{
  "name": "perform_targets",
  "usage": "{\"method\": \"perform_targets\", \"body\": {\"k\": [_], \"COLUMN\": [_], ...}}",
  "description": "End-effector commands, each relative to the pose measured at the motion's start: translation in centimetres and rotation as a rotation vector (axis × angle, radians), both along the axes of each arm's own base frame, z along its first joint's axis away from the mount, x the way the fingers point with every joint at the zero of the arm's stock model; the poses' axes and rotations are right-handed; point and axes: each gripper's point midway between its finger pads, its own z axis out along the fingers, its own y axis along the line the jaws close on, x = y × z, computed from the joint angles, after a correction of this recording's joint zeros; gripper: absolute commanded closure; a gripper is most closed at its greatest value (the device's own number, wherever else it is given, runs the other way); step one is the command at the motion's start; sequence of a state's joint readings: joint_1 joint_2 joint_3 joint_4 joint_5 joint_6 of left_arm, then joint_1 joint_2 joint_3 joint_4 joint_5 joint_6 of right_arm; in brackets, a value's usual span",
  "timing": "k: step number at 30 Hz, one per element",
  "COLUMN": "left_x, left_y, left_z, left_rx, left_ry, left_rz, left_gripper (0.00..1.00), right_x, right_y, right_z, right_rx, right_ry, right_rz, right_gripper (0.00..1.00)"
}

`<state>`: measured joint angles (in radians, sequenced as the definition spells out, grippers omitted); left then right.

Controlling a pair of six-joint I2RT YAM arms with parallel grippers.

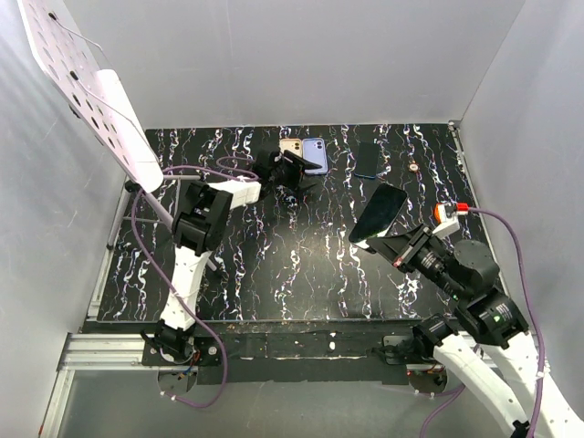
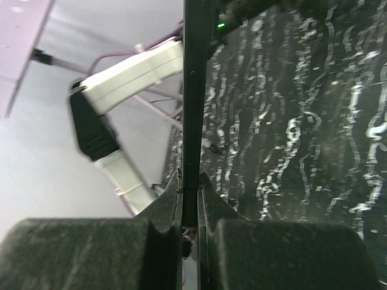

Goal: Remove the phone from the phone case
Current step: Place the phone at the center of the board.

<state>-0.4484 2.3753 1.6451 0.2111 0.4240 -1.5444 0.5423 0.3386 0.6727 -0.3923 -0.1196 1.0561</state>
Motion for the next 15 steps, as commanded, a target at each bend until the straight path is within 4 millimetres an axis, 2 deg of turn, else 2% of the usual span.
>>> {"method": "perform_targets", "body": {"k": [1, 4, 7, 9, 12, 15], "left_x": [-3.7, -6.5, -10.5, -14.2, -18.0, -21.6], "left_y": [-1.6, -3.0, -4.5, -6.1, -6.3, -5.0], "left_z": [9.2, 11.2, 12.3, 12.7, 12.9, 11.9], "left_rx": [-0.065, -0.065, -0.051, -0.034, -0.017, 0.052], "left_ry": [-0.155, -0.2, -0.235, -0.247, -0.272, -0.283], "left_rz": [-0.093, -0.149, -0.203, -0.274, -0.312, -0.357], "left_gripper": [0.44, 0.43, 0.43, 0.42, 0.42, 0.42], "right_x": [1.9, 3.4, 5.1, 6.0, 8.5, 10.9], "right_y": [-1.8, -2.3, -2.8, -2.9, -4.1, -6.1], "right_z": [3.1, 2.8, 3.0, 3.3, 2.6, 1.3], "right_rx": [-0.141, -0.246, -0.317, -0.341, -0.344, -0.342], "right_ry": [-0.124, -0.112, -0.104, -0.1, -0.047, -0.007], "right_rz": [-0.099, -0.137, -0.163, -0.154, -0.171, -0.208], "right_gripper": [0.99, 0.99, 0.99, 0.99, 0.99, 0.99]}}
